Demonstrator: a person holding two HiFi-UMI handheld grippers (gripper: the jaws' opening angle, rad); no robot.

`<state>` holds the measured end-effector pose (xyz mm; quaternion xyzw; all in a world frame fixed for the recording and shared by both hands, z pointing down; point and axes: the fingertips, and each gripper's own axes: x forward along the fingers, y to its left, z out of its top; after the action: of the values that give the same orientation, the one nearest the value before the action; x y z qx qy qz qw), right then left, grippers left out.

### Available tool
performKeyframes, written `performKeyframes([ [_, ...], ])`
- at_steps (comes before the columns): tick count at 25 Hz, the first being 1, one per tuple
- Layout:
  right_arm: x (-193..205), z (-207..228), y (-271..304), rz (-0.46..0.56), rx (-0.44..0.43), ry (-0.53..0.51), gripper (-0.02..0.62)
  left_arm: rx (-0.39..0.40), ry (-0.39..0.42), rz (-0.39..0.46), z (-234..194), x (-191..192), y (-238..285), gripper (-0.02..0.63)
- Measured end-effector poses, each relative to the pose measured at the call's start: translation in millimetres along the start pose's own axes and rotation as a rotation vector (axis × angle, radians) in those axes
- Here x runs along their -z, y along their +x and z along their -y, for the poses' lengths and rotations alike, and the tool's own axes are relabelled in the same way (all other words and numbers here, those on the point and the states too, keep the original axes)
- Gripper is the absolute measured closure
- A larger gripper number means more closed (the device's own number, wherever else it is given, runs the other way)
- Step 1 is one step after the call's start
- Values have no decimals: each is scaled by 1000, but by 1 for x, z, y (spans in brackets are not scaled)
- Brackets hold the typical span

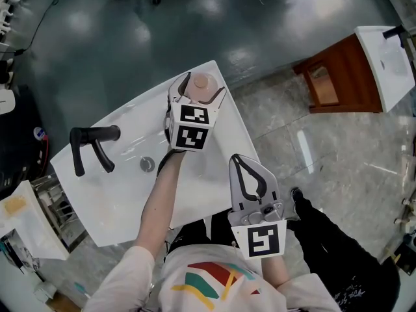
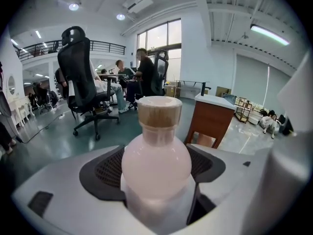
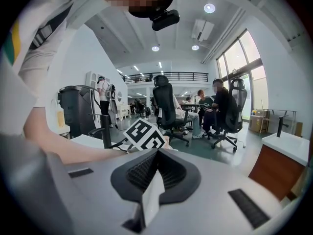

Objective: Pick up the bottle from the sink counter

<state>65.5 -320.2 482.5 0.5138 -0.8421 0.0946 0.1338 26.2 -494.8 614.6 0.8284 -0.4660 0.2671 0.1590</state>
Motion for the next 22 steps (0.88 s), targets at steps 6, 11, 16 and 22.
performKeyframes([
  [6,2,-2,-4,-3,4,-6,583,3,-3,-7,0,1,-1,222],
  [11,2,-3,-6,-9,-3,-8,583,-12,2,17,-1,-2,-5,222],
  [16,-9,-1,-7,13,-8,-30,583,-39,-18,106,-7,-32,-27,222],
  [22,-50,-10,-10,91,-15,-69,583,-92,-26,194,-19,-79,-83,222],
])
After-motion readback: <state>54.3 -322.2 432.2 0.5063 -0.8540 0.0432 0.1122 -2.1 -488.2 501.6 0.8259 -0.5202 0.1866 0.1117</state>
